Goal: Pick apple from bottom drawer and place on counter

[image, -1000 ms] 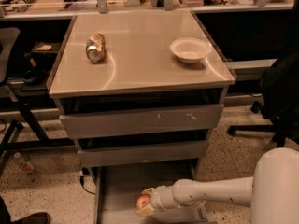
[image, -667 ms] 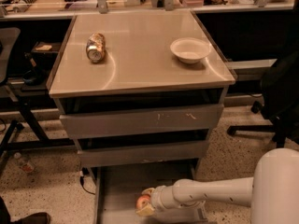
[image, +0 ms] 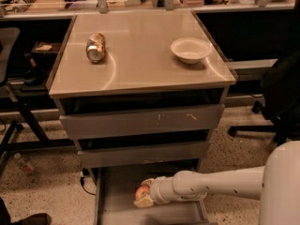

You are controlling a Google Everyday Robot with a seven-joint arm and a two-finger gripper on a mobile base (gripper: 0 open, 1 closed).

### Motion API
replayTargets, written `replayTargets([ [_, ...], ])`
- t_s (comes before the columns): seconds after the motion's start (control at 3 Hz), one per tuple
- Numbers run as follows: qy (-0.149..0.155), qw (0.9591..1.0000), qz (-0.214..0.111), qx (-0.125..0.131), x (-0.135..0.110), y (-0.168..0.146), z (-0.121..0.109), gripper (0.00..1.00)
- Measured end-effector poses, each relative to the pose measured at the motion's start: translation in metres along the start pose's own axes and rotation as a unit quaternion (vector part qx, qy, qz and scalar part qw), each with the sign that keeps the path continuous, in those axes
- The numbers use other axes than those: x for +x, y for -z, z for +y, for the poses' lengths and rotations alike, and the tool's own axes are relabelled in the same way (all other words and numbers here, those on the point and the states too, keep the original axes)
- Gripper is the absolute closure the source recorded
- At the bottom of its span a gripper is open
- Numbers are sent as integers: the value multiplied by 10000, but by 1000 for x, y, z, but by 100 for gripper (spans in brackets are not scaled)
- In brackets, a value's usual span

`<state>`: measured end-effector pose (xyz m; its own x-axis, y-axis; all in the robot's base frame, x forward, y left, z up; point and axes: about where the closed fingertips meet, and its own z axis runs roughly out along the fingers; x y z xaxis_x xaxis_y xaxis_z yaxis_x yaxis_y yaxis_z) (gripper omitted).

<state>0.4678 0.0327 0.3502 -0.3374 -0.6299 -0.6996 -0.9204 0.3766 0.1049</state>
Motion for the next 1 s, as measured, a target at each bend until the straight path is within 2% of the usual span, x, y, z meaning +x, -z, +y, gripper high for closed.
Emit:
replayTargets([
  [0.67, 255, 9989, -125, 376, -74, 71, -11, 100],
  [1.0, 588, 9952, -164, 766, -124, 125, -16, 100],
])
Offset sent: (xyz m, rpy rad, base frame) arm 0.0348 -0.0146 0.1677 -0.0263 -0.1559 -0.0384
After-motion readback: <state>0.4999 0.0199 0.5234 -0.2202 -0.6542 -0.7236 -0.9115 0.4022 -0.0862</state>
